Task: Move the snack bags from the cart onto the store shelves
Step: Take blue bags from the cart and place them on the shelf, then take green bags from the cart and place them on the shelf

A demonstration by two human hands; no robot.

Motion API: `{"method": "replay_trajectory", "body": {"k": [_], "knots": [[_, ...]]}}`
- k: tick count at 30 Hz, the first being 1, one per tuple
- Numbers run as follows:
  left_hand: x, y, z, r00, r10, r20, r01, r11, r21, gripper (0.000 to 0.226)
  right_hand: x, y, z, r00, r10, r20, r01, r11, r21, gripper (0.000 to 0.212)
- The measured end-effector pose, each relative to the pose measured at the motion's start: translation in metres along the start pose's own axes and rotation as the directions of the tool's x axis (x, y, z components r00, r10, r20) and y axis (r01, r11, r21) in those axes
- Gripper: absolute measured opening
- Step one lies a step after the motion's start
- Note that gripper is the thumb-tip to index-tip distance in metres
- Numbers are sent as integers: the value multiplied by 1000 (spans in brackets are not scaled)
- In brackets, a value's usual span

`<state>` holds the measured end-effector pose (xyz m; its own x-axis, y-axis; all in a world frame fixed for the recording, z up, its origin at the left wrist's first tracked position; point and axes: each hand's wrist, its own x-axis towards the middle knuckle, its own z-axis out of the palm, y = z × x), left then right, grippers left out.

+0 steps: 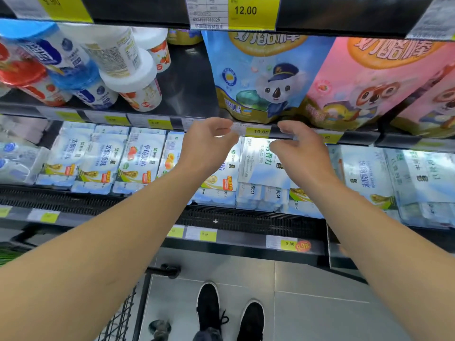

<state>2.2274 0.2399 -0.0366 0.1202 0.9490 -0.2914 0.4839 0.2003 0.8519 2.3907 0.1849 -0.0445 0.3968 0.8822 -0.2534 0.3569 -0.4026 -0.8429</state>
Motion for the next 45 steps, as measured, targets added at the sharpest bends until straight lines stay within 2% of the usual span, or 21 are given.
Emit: {"method": "replay_trajectory", "body": {"k": [5,8,13,19,24,27,35,40,45], "knots": [[-35,-22,-14,999,-21,-29,24,994,110,35,-24,0,4,992,-34,123,48,992,-116,38],[-66,-38,-31,999,-32,-40,38,987,159,38,-49,-7,12,968,-94,232,145,966,-215,38],[-123,-77,-69,989,-102,-103,121,972,200,40,-93,-18,53,889,-184,419,314,912,-264,42],[-184,-116,-121,968,-108,-225,178,931,318,42,-140,-38,120,764,-269,587,499,823,-272,44],[-238,-159,-179,895,-139,-424,262,933,245,39,-191,-66,181,631,-347,693,635,745,-205,44],[-265,-184,-211,851,-181,-493,314,928,202,38,-221,-79,213,563,-377,736,693,700,-172,43],[-330,-273,-313,790,-292,-539,433,888,155,45,-301,-110,320,396,-366,842,807,577,-129,43],[-348,-328,-371,795,-324,-512,477,856,199,48,-332,-113,414,364,-346,865,869,459,-182,43],[-353,-366,-408,804,-367,-467,486,859,161,50,-345,-109,498,372,-290,882,903,333,-271,55]]}}
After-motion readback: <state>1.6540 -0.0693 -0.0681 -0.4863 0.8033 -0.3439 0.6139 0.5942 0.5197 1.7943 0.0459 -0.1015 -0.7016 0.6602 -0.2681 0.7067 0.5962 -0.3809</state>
